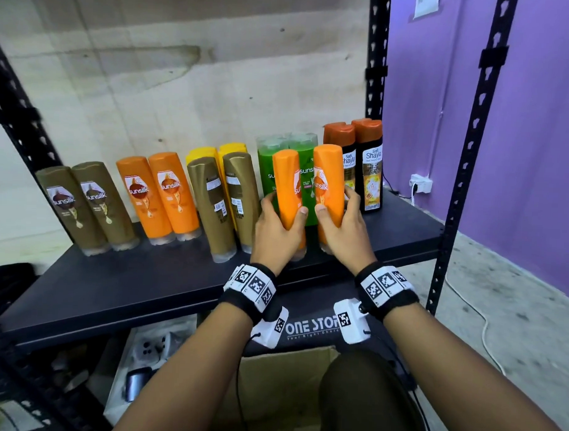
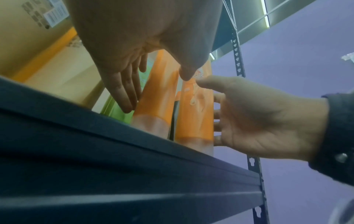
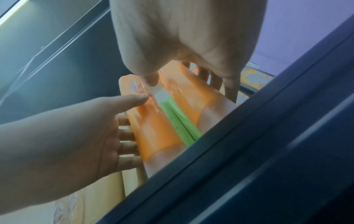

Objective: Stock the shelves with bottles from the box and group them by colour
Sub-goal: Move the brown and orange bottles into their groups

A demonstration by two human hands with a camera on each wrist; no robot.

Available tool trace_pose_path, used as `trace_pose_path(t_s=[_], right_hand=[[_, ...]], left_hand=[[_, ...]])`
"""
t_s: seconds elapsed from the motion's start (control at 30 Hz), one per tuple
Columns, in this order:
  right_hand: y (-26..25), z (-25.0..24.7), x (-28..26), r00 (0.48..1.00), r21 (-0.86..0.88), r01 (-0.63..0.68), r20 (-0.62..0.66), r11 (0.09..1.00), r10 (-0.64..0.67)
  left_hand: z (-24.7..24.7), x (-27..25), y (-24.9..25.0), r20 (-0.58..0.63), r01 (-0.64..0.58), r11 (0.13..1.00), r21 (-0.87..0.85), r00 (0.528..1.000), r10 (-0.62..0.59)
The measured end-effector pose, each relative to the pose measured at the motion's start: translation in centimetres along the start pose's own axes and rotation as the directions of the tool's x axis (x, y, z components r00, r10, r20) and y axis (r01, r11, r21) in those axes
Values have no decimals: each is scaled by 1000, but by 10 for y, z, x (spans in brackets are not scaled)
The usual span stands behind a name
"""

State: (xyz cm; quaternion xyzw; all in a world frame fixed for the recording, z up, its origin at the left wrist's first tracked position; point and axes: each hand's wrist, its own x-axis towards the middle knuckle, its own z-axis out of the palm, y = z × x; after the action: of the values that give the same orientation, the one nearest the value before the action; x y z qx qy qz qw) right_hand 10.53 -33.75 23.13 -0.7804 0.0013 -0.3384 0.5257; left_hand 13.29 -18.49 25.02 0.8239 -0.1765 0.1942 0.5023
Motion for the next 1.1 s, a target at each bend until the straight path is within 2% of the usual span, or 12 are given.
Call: trace_pose_path(t_s=[0.17,0.4,0.67,0.83,0.93,1.1], right_hand=[[1,15,9,999,55,-14,-49,998,16],[7,22,12,993,78,-10,-115,997,19],[1,23,4,973,58,56,-227,997,-42],[-24,33,0,964,104,96,-259,990,-66],[-38,48,-5,968,132,107,-242,986,-73],[-58,80,-19,980,146,112,-179,983,-85]], left_hand=[[4,12,3,-42,-20,997,-71,999,17],[12,14,1,-13,-61,990,-126,998,60],[5,11,-5,-7,-73,961,-268,997,74],[-14,4,-7,-96,-115,938,-326,991,88],[-34,1,-8,-148,-105,950,-294,987,63],[-79,-4,-17,-239,-148,961,-233,967,91]])
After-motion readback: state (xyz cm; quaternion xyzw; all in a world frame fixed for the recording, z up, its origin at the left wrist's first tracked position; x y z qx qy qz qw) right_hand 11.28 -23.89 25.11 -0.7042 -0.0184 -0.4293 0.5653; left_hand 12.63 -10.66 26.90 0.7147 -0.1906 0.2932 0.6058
